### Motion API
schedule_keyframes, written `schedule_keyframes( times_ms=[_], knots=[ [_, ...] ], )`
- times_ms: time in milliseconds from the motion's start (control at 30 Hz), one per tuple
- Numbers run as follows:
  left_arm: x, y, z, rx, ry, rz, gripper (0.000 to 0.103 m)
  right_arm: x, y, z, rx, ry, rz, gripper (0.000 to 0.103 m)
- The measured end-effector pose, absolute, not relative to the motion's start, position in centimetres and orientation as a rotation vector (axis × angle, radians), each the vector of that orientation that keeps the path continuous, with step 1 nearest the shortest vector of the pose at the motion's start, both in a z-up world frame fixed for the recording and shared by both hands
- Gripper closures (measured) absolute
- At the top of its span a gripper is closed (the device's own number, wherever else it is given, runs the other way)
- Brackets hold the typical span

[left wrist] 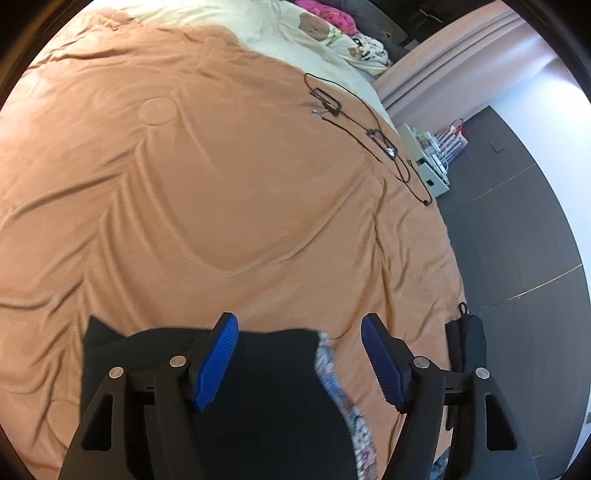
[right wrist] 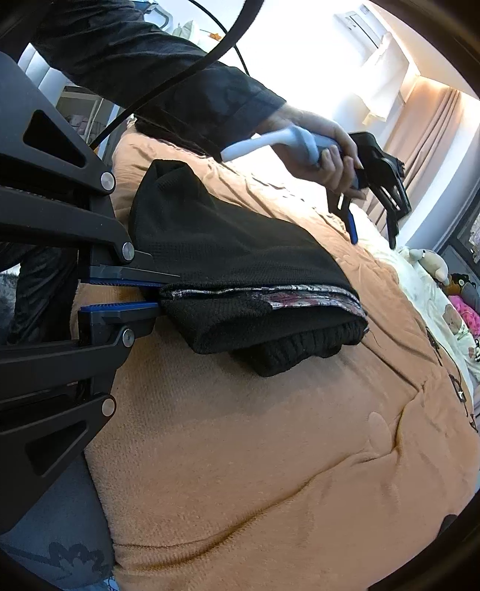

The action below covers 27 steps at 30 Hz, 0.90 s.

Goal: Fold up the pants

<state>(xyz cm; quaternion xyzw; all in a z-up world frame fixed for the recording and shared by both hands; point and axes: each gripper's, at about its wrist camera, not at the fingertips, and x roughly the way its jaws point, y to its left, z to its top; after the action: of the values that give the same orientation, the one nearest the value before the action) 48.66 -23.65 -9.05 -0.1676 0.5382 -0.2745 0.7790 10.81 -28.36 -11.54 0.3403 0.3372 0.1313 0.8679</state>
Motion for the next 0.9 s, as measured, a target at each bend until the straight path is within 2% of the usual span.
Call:
schedule_keyframes(
  times_ms=[267,700,767,800,833,900],
  knots=[
    [44.2,-18.9,-9.7,-0.288,1.148,-0.544,0.032,10.5,-29.6,-11.9,0.763,0.705,0.279,0.097],
    [35.3,-12.5,-9.4,-0.292,1.096,-0.512,0.032,7.5,-31.2,-8.0,0.678,0.644,0.248,0.095],
    [34.1,-11.8,-9.4,-0.299,1.096,-0.502,0.032,7.7,-31.0,-7.3,0.649,0.644,0.261,0.079],
    [33.7,-11.5,-9.5,-0.306,1.096,-0.499,0.032,7.7,-30.9,-7.2,0.641,0.642,0.263,0.063],
    [33.3,-11.3,-9.5,-0.311,1.096,-0.496,0.032,7.7,-31.0,-7.1,0.639,0.637,0.267,0.051],
    [32.2,-10.5,-9.7,-0.315,1.092,-0.487,0.032,8.1,-30.8,-7.0,0.635,0.633,0.281,0.05]
  ],
)
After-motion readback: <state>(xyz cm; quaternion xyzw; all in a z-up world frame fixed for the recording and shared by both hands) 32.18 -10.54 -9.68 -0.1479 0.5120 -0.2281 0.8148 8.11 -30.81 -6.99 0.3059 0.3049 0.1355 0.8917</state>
